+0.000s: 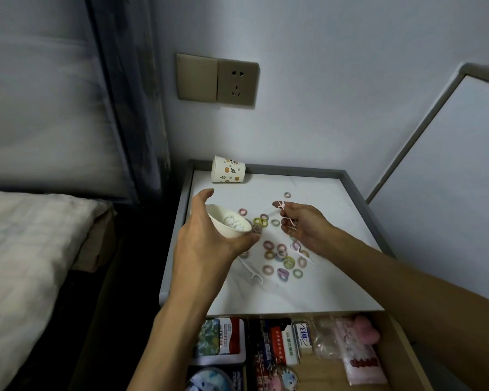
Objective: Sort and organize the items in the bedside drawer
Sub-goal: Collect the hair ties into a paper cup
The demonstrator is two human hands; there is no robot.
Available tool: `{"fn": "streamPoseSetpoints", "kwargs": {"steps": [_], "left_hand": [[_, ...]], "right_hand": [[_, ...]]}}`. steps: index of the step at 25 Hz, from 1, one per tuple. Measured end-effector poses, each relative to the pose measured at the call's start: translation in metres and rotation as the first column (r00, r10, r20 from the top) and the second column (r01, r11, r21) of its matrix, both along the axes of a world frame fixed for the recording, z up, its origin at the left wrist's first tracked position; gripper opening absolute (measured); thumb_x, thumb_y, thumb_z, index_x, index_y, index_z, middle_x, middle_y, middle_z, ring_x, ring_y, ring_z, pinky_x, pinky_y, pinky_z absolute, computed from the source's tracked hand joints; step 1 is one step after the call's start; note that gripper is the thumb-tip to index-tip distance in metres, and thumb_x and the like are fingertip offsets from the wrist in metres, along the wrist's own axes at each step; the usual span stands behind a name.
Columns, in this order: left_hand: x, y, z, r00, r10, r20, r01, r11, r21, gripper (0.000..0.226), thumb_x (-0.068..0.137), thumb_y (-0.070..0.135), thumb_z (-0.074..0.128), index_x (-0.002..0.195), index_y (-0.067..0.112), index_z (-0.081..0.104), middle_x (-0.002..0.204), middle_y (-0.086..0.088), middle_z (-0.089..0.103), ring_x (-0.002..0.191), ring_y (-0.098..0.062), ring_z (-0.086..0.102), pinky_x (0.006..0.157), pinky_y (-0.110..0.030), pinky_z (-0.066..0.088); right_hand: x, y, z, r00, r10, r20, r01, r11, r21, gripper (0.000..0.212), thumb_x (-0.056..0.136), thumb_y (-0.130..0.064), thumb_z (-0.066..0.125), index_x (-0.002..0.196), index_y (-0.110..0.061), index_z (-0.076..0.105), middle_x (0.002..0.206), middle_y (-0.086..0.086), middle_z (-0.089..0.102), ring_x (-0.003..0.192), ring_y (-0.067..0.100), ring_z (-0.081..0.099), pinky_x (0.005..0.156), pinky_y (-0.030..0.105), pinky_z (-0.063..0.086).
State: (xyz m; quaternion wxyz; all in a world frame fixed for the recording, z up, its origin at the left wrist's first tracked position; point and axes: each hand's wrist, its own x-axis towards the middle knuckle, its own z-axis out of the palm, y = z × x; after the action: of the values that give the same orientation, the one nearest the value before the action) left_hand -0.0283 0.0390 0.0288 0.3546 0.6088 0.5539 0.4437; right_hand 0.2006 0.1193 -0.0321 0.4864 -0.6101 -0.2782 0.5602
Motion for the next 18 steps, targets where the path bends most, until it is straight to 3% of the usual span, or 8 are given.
{"fn": "streamPoseSetpoints", "kwargs": {"steps": [2, 5, 8, 11, 14, 16, 18], "left_hand": [[0.000, 0.000, 0.000, 1.000, -0.002, 0.009, 0.002, 1.000, -0.002, 0.096, 0.062, 0.036, 0.089, 0.141, 0.032, 0.035, 0.114, 0.008, 0.052, 0.107, -0.017, 0.055, 0.081, -0.025, 0.044], [0.001, 0.000, -0.001, 1.000, -0.008, 0.011, 0.008, 1.000, -0.002, 0.096, 0.062, 0.035, 0.089, 0.142, 0.033, 0.035, 0.114, 0.008, 0.051, 0.108, -0.017, 0.054, 0.080, -0.024, 0.044], [0.002, 0.000, -0.002, 1.000, -0.008, 0.011, 0.008, 1.000, -0.001, 0.096, 0.062, 0.036, 0.089, 0.141, 0.033, 0.035, 0.113, 0.010, 0.049, 0.109, -0.017, 0.054, 0.082, -0.026, 0.046], [0.003, 0.001, -0.002, 1.000, -0.007, 0.016, 0.007, 1.000, -0.009, 0.096, 0.061, 0.035, 0.090, 0.141, 0.034, 0.035, 0.113, 0.012, 0.048, 0.108, -0.016, 0.054, 0.084, -0.027, 0.048], [0.003, 0.001, -0.003, 1.000, -0.006, 0.010, 0.006, 1.000, -0.007, 0.096, 0.061, 0.035, 0.090, 0.141, 0.034, 0.035, 0.112, 0.014, 0.047, 0.107, -0.014, 0.053, 0.081, -0.023, 0.044], [0.002, 0.001, -0.003, 1.000, -0.005, 0.007, 0.005, 1.000, -0.007, 0.096, 0.062, 0.035, 0.089, 0.141, 0.034, 0.035, 0.112, 0.015, 0.045, 0.106, -0.012, 0.051, 0.079, -0.021, 0.041], [0.002, 0.001, -0.002, 1.000, -0.005, 0.007, 0.006, 1.000, -0.009, 0.095, 0.062, 0.036, 0.089, 0.141, 0.033, 0.036, 0.110, 0.014, 0.046, 0.104, -0.012, 0.052, 0.078, -0.022, 0.042]], "right_hand": [[0.001, 0.001, 0.005, 0.999, -0.036, 0.039, 0.036, 0.999, 0.001, 0.021, 0.102, -0.012, 0.048, 0.101, -0.008, 0.068, 0.082, 0.003, 0.052, 0.066, 0.012, 0.048, 0.067, 0.023, 0.047], [0.007, 0.003, 0.010, 0.973, -0.006, 0.231, 0.005, 1.000, 0.005, 0.024, 0.099, -0.023, 0.056, 0.105, -0.007, 0.072, 0.076, 0.000, 0.048, 0.063, 0.011, 0.043, 0.062, 0.021, 0.043], [0.014, 0.004, 0.009, 0.939, 0.026, 0.343, -0.026, 1.000, -0.004, 0.021, 0.098, -0.028, 0.057, 0.098, -0.011, 0.070, 0.079, 0.005, 0.049, 0.065, 0.012, 0.043, 0.065, 0.023, 0.043], [0.012, 0.004, 0.008, 0.951, -0.003, 0.309, -0.008, 0.999, 0.034, 0.019, 0.100, -0.024, 0.054, 0.092, -0.012, 0.066, 0.087, 0.005, 0.055, 0.072, 0.013, 0.052, 0.073, 0.022, 0.049], [0.010, 0.008, 0.009, 0.970, 0.012, 0.242, -0.039, 0.993, 0.109, 0.022, 0.101, -0.022, 0.052, 0.092, -0.009, 0.066, 0.099, 0.006, 0.068, 0.099, 0.021, 0.066, 0.095, 0.030, 0.051], [0.008, 0.008, 0.016, 0.965, 0.075, 0.250, -0.120, 0.979, 0.167, 0.022, 0.100, -0.022, 0.053, 0.094, -0.009, 0.070, 0.103, 0.005, 0.073, 0.109, 0.021, 0.067, 0.106, 0.039, 0.046], [0.004, 0.002, 0.030, 0.936, 0.193, 0.295, -0.267, 0.934, 0.236, 0.022, 0.101, -0.018, 0.052, 0.101, -0.003, 0.068, 0.106, 0.007, 0.074, 0.105, 0.019, 0.069, 0.102, 0.036, 0.049]]}}
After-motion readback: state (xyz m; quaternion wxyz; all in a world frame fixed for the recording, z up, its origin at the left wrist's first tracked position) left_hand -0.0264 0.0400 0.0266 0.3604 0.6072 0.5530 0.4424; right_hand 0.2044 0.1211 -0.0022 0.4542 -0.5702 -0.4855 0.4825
